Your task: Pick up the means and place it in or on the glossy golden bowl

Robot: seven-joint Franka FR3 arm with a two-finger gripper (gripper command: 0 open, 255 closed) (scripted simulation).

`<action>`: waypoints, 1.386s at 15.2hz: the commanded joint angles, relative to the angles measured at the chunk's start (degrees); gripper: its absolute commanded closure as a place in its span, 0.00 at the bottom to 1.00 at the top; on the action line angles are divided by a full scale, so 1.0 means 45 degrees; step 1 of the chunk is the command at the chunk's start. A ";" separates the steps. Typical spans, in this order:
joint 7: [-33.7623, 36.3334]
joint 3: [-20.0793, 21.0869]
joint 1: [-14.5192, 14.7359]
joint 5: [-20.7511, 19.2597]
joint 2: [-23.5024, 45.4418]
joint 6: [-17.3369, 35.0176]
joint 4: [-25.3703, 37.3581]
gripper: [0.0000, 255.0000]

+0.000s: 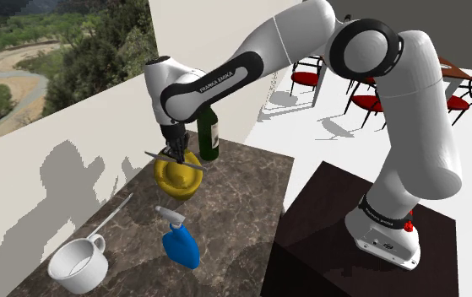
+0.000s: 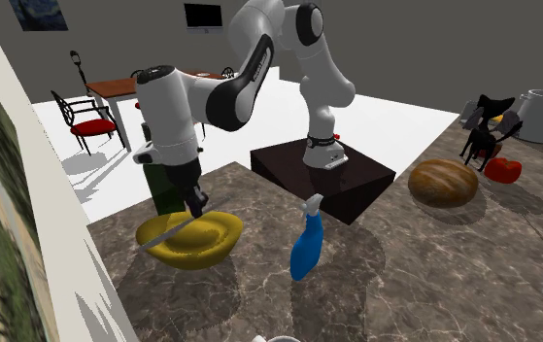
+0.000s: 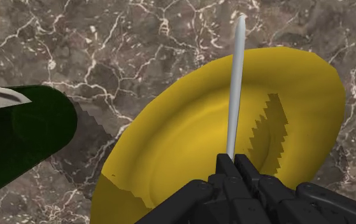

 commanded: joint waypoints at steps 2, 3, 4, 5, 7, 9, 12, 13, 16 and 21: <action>0.0023 -0.0026 0.0013 -0.0042 0.0125 0.0211 -0.0084 1.00; 0.0023 -0.0026 0.0013 -0.0042 0.0126 0.0210 -0.0083 1.00; 0.0023 -0.0026 0.0013 -0.0042 0.0126 0.0210 -0.0083 1.00; 0.0023 -0.0026 0.0013 -0.0042 0.0126 0.0210 -0.0083 1.00; 0.0023 -0.0026 0.0013 -0.0042 0.0126 0.0210 -0.0083 1.00; 0.0023 -0.0026 0.0013 -0.0042 0.0126 0.0210 -0.0083 0.00; 0.0023 -0.0026 0.0013 -0.0042 0.0126 0.0210 -0.0083 0.00; 0.0023 -0.0026 0.0013 -0.0042 0.0126 0.0210 -0.0083 0.00; -0.0052 0.0047 -0.0012 0.0077 -0.0202 -0.0473 0.0285 0.00; -0.0115 0.0102 -0.0020 0.0170 -0.0446 -0.1109 0.0687 0.00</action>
